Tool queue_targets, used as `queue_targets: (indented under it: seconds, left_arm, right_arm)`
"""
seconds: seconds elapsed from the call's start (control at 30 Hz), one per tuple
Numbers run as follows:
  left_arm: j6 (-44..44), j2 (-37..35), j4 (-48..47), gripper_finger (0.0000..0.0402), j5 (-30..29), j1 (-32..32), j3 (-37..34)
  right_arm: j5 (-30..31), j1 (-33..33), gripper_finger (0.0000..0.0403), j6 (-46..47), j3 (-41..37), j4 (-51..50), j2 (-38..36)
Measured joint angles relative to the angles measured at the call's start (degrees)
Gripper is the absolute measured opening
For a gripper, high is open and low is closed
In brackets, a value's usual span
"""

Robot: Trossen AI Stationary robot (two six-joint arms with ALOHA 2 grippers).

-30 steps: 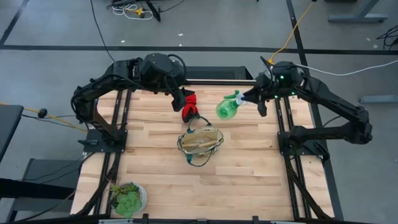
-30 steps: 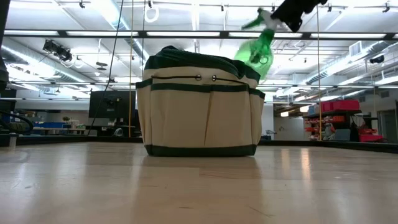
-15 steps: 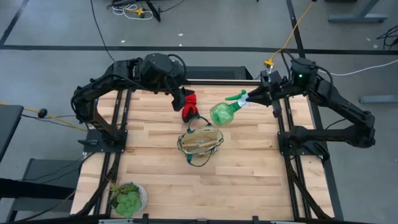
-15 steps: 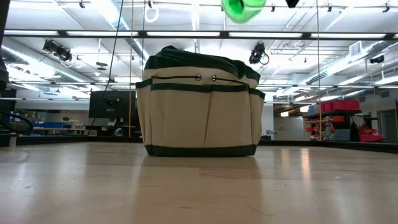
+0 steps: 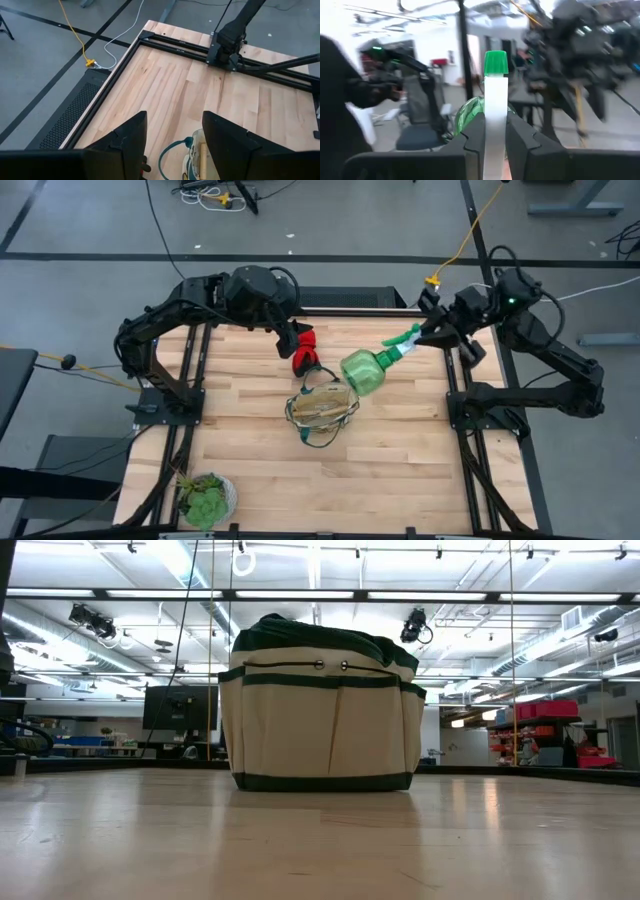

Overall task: Pick & Place Garden tools in Gardening bag
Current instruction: Put the green spray bottle into the light brown and green gardening bag

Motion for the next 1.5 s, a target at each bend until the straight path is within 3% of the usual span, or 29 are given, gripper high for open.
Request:
queue_targets:
  seconds: [0.27, 0.73, 1.17, 1.5]
  left_arm:
    - [-0.02, 0.02, 0.02, 0.0199, 0.0, 0.0, 0.0]
    - [-0.02, 0.02, 0.07, 0.0199, -0.04, -0.02, 0.0]
    - [-0.02, 0.02, 0.07, 0.0199, -0.09, -0.02, 0.0]
    - [0.0, 0.04, 0.09, 0.0199, -0.09, -0.01, 0.0]
  right_arm:
    - [-4.34, 1.49, 0.0052, 4.6, 0.0, 11.98, 0.0]
    - [-4.23, 1.49, 0.0052, 5.85, 0.0, 14.28, 0.04]
    - [9.93, 1.49, 0.0052, 11.67, 0.0, 22.47, 0.04]
    - [11.37, 1.49, 0.0052, 19.01, 1.35, 28.81, 0.04]
